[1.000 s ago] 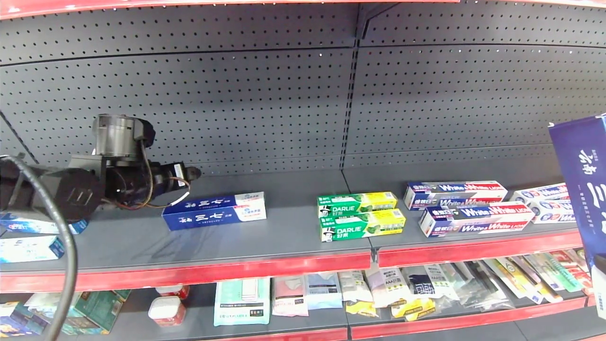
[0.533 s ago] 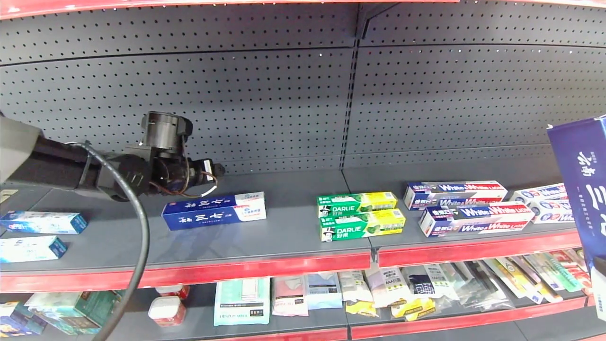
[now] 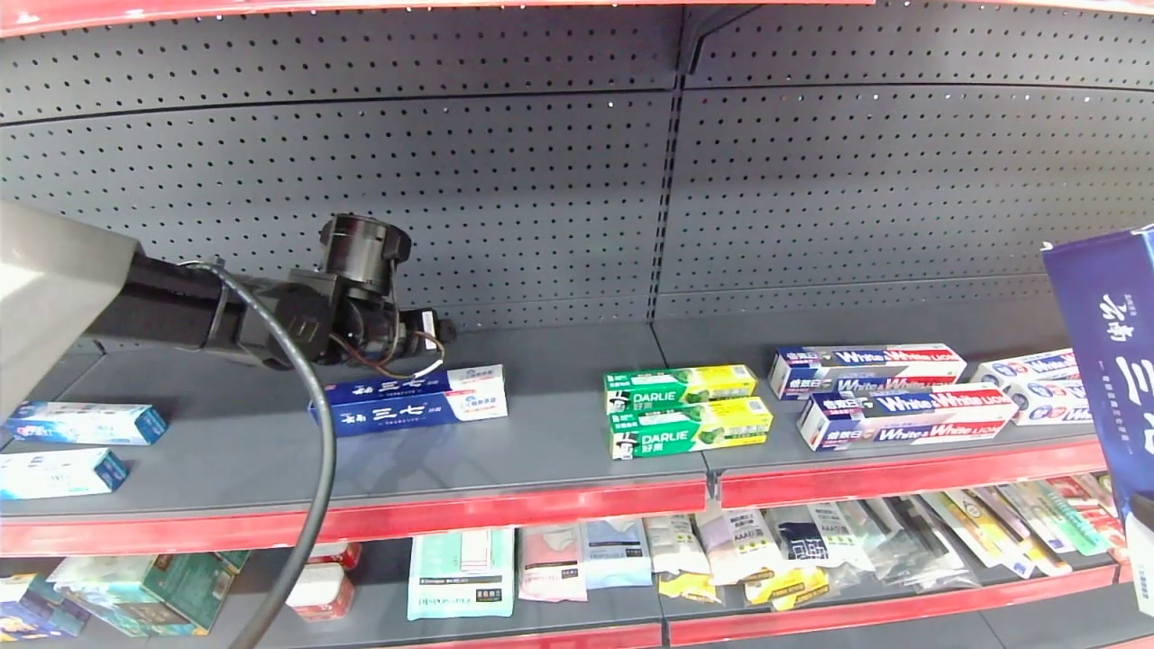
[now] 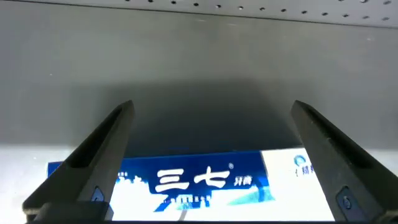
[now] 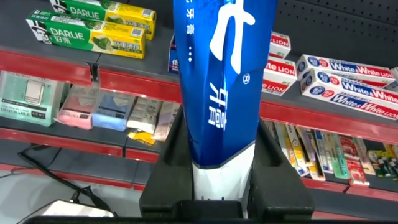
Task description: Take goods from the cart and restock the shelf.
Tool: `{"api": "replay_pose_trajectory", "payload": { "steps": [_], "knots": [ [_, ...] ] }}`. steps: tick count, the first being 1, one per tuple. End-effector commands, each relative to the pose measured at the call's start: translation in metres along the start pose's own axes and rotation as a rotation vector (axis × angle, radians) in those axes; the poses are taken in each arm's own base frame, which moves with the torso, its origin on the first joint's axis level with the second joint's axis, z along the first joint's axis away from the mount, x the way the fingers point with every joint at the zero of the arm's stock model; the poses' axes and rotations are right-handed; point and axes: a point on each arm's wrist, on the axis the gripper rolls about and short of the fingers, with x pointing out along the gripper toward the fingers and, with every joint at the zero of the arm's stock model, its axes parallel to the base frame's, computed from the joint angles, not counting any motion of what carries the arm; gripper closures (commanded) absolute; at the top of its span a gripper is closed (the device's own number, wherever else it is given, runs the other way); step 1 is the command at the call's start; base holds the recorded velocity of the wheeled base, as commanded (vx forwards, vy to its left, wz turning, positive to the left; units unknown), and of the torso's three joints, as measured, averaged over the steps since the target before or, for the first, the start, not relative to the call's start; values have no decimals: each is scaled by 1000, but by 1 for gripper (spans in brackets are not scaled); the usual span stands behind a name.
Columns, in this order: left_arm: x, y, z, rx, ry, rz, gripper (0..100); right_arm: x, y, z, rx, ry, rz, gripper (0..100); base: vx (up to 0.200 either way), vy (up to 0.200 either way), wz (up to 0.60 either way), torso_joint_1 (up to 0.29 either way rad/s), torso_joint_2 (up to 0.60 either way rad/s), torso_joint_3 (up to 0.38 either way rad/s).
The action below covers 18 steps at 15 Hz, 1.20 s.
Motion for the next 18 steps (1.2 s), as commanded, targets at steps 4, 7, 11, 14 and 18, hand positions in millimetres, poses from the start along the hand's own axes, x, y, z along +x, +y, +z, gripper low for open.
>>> {"api": "replay_pose_trajectory", "payload": {
  "steps": [4,7,11,14,18],
  "knots": [
    [2,-1,-7,13,23,5,0,0,0,-1,-1,0,0,100,0,0,0,0,0,0],
    [0,-8,-12,25,32,-8,0,0,0,-1,1,2,0,100,0,0,0,0,0,0],
    [2,-3,-28,43,85,11,0,0,0,-1,2,3,-1,100,0,0,0,0,0,0],
    [3,-2,-29,40,88,21,0,0,0,-1,2,3,-1,100,0,0,0,0,0,0],
    [3,-1,-29,36,90,18,0,0,0,-1,2,5,-1,100,0,0,0,0,0,0]
  ]
}}
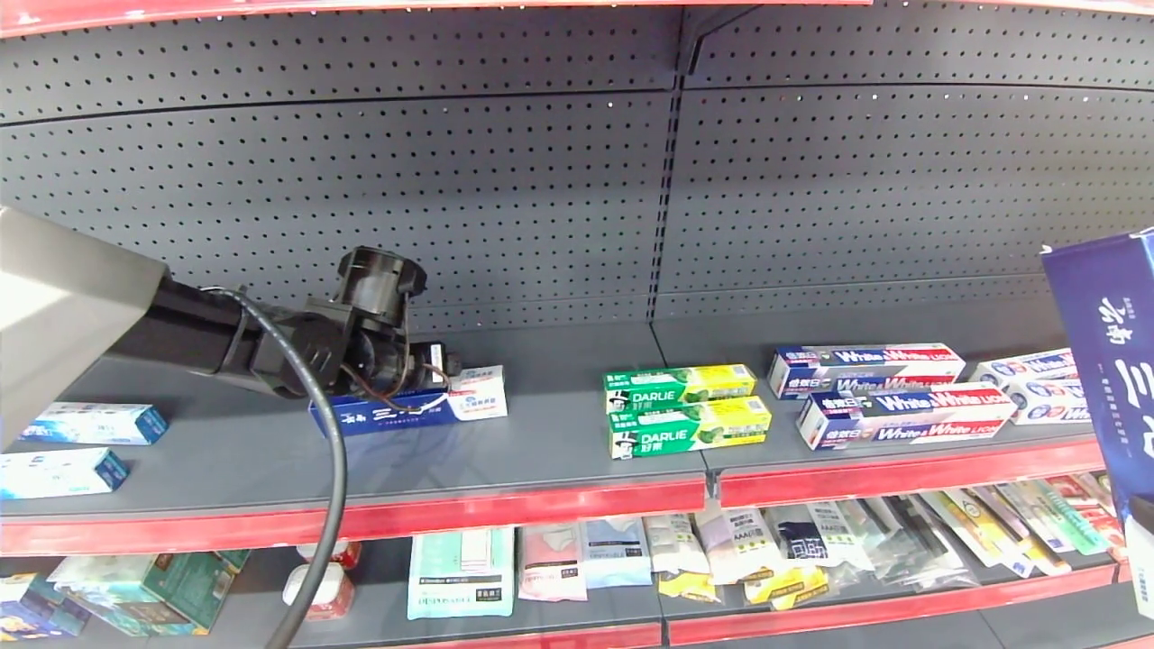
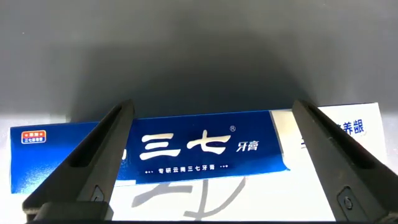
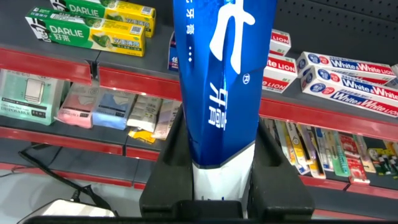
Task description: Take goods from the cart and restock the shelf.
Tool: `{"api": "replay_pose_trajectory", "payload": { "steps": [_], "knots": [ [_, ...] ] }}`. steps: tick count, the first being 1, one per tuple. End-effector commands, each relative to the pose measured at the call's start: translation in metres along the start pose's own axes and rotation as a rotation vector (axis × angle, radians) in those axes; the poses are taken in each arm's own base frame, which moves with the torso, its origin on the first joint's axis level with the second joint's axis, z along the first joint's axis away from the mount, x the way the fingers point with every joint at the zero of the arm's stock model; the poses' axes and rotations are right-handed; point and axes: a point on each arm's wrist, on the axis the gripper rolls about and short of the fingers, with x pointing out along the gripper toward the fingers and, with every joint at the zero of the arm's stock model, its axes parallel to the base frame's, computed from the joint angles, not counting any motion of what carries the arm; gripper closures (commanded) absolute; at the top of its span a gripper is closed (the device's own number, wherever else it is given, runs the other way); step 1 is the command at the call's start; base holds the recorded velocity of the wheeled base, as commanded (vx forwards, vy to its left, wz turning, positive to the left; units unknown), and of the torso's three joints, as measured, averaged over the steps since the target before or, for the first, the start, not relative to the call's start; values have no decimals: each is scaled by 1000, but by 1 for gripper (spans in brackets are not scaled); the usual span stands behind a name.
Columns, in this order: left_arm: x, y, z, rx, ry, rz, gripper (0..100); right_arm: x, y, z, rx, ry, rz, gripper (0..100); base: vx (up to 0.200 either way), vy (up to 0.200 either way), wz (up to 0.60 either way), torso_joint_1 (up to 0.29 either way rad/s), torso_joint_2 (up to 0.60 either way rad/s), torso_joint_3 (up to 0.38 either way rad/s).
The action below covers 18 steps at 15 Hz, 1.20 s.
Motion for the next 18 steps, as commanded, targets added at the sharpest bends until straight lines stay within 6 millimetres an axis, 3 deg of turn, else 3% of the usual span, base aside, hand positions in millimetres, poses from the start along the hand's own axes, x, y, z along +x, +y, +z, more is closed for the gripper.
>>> {"api": "replay_pose_trajectory", "payload": {
  "steps": [1,11,18],
  "knots": [
    [-1,1,0,-2,1,-1,0,0,0,0,0,2,1,100,0,0,0,0,0,0],
    [0,10,-4,-1,20,16,0,-1,2,-6,1,11,3,100,0,0,0,0,0,0],
    [-12,18,-5,45,26,-4,0,-1,2,-9,1,16,4,100,0,0,0,0,0,0]
  ]
}}
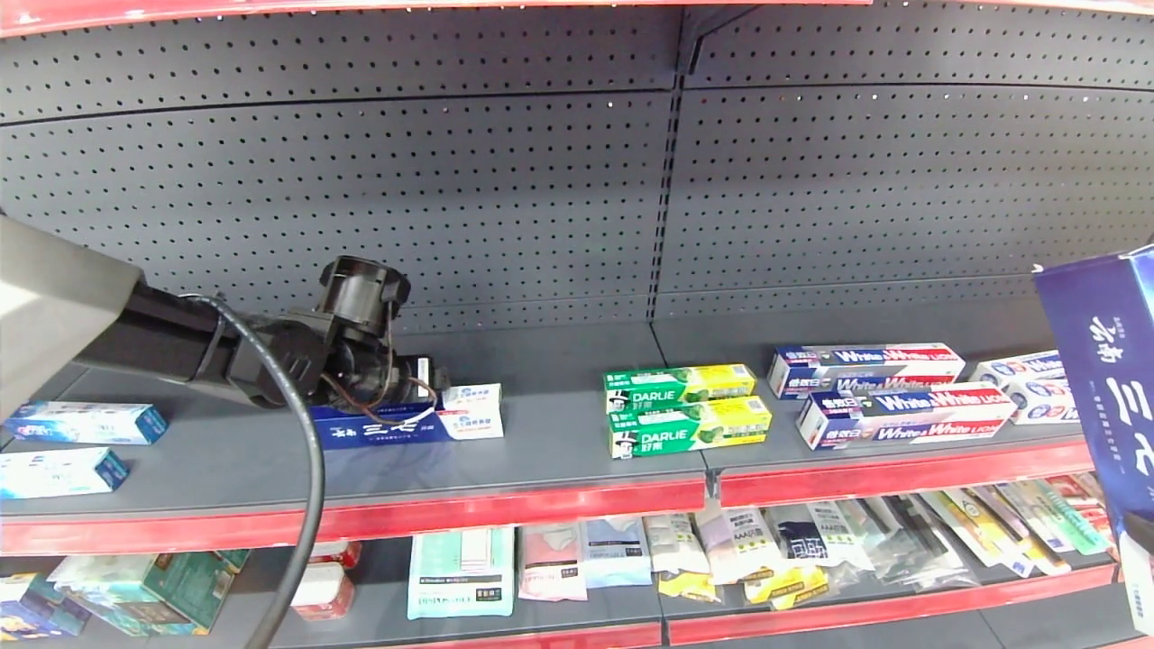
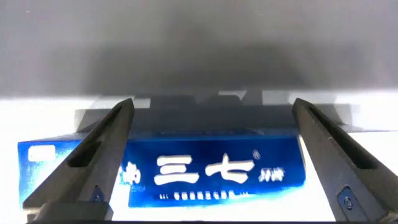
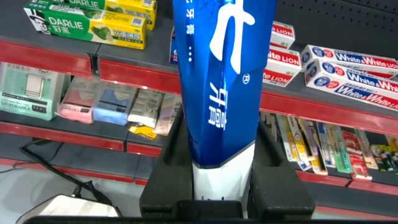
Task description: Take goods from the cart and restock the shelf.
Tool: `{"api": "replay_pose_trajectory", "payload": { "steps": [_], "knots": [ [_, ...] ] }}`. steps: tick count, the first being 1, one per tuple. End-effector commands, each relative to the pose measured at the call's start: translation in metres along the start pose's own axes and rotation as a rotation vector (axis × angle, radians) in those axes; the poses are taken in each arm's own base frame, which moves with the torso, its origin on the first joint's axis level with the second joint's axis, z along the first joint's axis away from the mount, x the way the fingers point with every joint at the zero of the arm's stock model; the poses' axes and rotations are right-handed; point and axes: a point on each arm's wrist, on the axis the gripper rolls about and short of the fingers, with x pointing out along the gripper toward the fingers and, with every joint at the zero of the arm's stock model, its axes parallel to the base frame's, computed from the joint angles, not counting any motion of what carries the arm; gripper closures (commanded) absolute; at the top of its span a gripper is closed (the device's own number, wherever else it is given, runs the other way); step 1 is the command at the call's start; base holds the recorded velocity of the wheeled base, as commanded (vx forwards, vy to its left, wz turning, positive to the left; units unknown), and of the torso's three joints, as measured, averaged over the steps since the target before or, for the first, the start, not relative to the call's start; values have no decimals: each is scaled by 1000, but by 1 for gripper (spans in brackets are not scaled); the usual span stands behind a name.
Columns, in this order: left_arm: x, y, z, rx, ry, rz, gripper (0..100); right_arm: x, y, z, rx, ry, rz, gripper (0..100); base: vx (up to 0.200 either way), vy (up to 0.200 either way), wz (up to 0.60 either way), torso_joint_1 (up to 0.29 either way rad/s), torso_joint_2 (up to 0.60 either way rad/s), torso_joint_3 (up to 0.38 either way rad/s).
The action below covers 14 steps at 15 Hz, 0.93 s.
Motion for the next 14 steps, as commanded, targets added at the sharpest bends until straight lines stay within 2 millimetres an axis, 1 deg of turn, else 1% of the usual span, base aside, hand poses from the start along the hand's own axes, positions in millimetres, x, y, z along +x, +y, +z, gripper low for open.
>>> {"api": "replay_pose_trajectory", "payload": {
  "steps": [1,10,14],
  "knots": [
    [-7,6,1,16,-7,5,0,-1,0,-1,-1,-2,0,100,0,0,0,0,0,0],
    [-11,10,-14,29,20,-1,0,-1,0,-1,-1,-4,1,100,0,0,0,0,0,0],
    [-14,13,-24,31,36,2,0,-1,0,-1,-1,-4,0,100,0,0,0,0,0,0]
  ]
}}
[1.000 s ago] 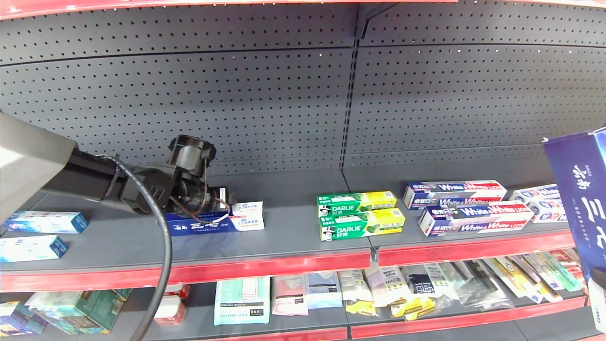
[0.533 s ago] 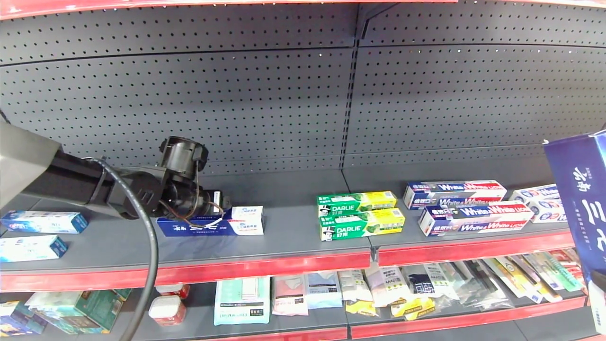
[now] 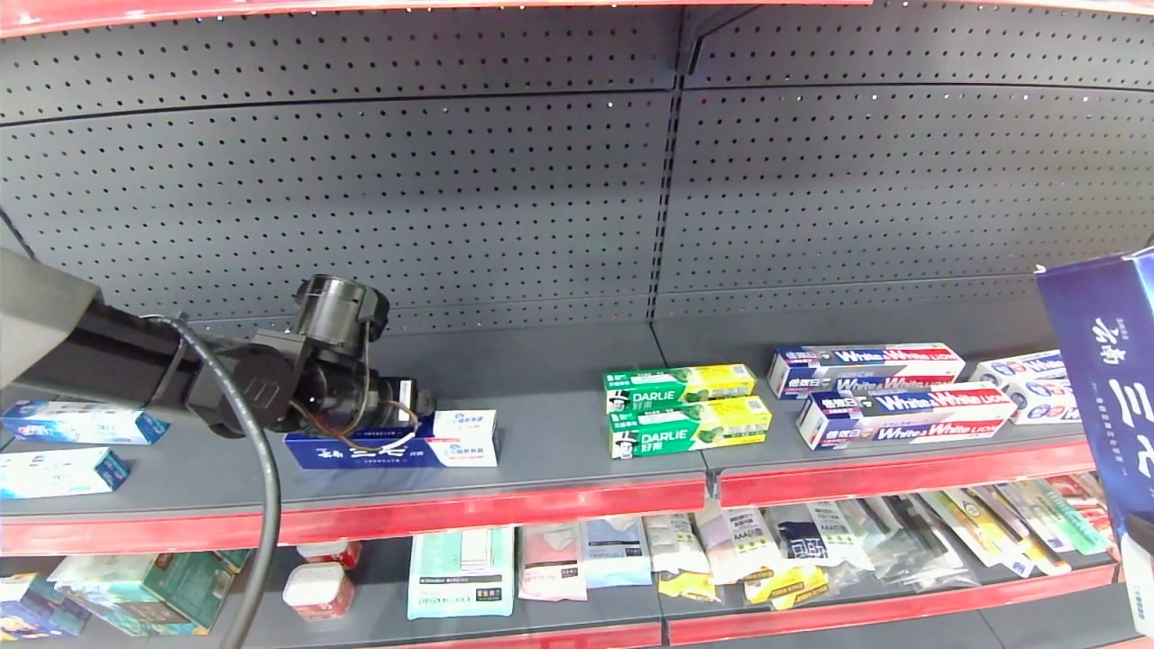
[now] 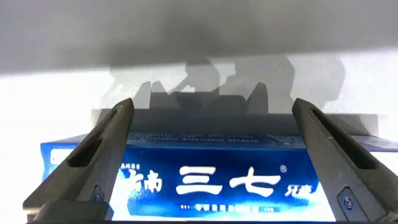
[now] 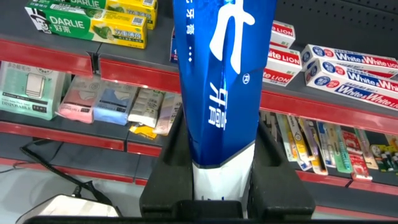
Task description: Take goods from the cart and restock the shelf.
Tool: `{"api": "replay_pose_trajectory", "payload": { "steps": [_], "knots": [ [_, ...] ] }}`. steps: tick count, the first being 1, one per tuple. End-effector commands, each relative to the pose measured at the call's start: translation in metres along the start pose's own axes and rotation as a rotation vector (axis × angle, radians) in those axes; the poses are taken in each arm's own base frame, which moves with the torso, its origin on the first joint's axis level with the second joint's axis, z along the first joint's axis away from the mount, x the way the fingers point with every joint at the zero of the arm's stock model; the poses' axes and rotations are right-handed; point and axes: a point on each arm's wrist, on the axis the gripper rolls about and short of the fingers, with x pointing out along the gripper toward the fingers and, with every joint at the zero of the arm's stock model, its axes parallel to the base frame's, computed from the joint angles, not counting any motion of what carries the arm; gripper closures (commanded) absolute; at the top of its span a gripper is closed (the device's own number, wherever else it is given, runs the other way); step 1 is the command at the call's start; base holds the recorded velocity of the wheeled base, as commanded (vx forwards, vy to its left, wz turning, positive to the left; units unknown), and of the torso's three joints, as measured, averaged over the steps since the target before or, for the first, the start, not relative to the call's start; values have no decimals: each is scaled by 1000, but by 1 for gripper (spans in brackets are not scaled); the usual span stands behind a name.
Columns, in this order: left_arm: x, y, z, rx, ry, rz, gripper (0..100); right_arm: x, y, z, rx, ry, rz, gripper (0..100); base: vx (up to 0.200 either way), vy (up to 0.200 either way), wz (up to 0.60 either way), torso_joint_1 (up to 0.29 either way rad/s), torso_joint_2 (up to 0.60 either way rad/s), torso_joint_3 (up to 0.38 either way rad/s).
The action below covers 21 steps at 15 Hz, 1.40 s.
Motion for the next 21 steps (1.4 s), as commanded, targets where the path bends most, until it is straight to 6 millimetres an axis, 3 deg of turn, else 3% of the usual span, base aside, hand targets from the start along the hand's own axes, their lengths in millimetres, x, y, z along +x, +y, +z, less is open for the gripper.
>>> {"api": "replay_pose_trajectory", "payload": {
  "steps": [1,21],
  "knots": [
    [-1,1,-3,-1,-1,0,0,0,0,0,0,1,0,100,0,0,0,0,0,0],
    [-8,5,-15,-3,30,1,0,-1,2,-6,1,10,3,100,0,0,0,0,0,0]
  ]
}}
